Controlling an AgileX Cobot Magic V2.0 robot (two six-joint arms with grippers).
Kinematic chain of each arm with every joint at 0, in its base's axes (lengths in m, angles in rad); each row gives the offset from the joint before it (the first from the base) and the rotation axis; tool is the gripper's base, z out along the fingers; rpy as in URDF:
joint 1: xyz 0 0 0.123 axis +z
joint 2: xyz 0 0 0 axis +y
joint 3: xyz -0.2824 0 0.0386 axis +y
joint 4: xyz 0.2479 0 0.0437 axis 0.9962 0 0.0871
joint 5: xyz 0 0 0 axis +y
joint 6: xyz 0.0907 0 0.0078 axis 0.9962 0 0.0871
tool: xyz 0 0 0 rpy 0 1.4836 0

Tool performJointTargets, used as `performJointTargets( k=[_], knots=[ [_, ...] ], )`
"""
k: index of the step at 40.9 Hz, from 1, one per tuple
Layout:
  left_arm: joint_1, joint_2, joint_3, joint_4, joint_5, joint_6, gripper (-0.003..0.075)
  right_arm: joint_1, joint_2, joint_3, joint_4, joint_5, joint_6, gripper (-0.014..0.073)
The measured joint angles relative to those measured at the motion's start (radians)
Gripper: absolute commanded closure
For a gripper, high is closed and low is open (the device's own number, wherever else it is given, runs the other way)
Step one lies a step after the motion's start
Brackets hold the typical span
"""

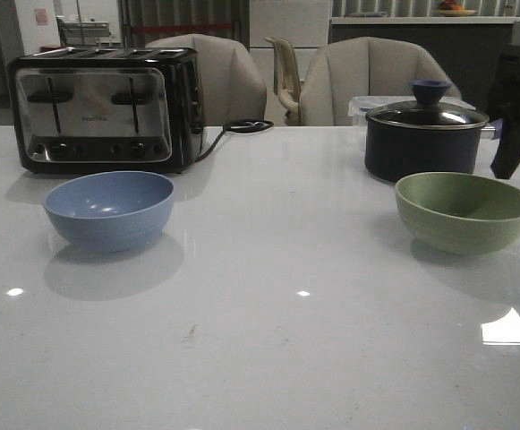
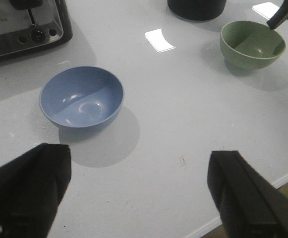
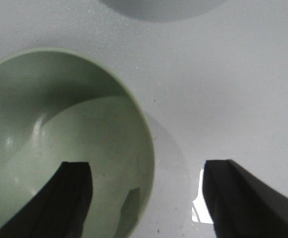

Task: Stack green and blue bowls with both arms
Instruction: 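Grasp the pale green bowl rim with the right gripper and lift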

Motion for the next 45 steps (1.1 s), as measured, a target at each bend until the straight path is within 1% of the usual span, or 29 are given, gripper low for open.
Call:
performJointTargets(
  k=[2,4,9,12,15,20,25,30,35,41,45],
  knots=[
    [0.0,0.0,0.0,0.0,-0.002,0.0,0.0104,0.0,0.042,-0.031,0.002,0.007,-0.001,0.006],
    [0.0,0.0,0.0,0.0,-0.002,0.0,0.0104,0.0,0.08,-0.056,0.002,0.012,-0.004,0.0113],
    [0.0,0.0,0.0,0.0,-0.002,0.0,0.0104,0.0,0.148,-0.112,0.002,0.033,-0.005,0.0285],
    [0.0,0.0,0.0,-0.002,-0.002,0.001,0.0104,0.0,0.168,-0.134,0.002,0.044,-0.006,0.0372],
    [0.0,0.0,0.0,-0.002,-0.002,0.001,0.0104,0.0,0.172,-0.141,0.004,0.055,-0.01,0.0434],
    [0.0,0.0,0.0,-0.002,-0.004,0.001,0.0104,0.0,0.168,-0.147,0.006,0.079,-0.034,0.0505],
    [0.0,0.0,0.0,-0.002,-0.008,0.001,0.0104,0.0,0.157,-0.147,0.006,0.101,-0.047,0.0545],
    [0.0,0.0,0.0,-0.002,-0.009,0.001,0.0104,0.007,0.102,-0.147,0.013,0.137,-0.078,0.0547],
    [0.0,0.0,0.0,-0.002,-0.012,0.001,0.0104,0.05,0.029,-0.147,0.037,0.163,-0.122,0.0547],
    [0.0,0.0,0.0,-0.002,-0.014,0.001,0.0104,0.173,-0.065,-0.095,0.066,0.151,-0.144,0.0547],
    [0.0,0.0,0.0,-0.002,-0.014,0.001,0.0104,0.283,-0.093,-0.043,0.075,0.128,-0.147,0.0547]
  ],
)
